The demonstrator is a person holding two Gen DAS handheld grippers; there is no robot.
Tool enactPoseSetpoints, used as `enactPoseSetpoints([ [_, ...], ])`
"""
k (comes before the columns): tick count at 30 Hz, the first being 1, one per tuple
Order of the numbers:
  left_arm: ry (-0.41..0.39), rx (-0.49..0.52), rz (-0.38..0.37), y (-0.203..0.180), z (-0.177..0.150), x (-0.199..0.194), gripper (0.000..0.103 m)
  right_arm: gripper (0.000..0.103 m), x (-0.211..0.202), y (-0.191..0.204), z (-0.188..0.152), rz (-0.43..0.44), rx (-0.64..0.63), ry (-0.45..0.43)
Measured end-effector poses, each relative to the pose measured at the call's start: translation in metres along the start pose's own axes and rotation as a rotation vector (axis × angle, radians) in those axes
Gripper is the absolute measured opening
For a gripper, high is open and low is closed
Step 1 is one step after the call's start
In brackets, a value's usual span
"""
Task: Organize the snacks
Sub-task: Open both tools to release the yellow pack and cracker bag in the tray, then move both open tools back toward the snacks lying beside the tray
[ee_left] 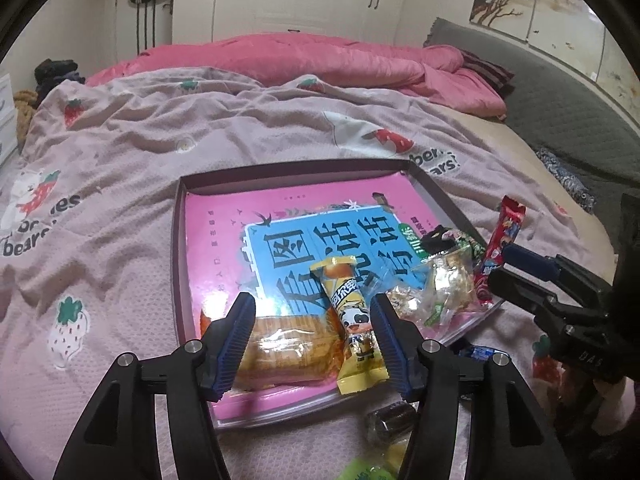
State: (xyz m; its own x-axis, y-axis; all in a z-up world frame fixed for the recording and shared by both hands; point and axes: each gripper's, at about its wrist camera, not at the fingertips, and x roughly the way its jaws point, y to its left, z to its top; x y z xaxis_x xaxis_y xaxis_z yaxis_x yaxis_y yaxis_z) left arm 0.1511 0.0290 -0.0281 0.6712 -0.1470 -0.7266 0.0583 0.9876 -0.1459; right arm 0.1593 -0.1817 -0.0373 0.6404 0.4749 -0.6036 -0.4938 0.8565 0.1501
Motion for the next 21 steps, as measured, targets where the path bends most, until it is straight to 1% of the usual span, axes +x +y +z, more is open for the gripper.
enactPoseSetpoints([
  [2,-0.004,-0.002,-0.001,0.000,0.000,-0.004,0.062,0.055,-0.001,0.001,0.000,-0.001,-0.003,-0.001],
  [6,-0.015,-0.006,-0.008,-0.001,0.000,-0.013,0.070,0.059,-0.004,0.002,0.000,-0.002,-0.006,-0.004],
  [12,-0.027,-0.007,-0.008,-0.004,0.000,-0.026,0.073,0.060,-0.011,0.003,0.000,-0.002,-0.003,-0.010],
  [21,-0.027,0.001,-0.016,-0.012,-0.005,-0.036,0.073,0.061,-0.019,0.001,0.000,-0.007,0.003,-0.017],
])
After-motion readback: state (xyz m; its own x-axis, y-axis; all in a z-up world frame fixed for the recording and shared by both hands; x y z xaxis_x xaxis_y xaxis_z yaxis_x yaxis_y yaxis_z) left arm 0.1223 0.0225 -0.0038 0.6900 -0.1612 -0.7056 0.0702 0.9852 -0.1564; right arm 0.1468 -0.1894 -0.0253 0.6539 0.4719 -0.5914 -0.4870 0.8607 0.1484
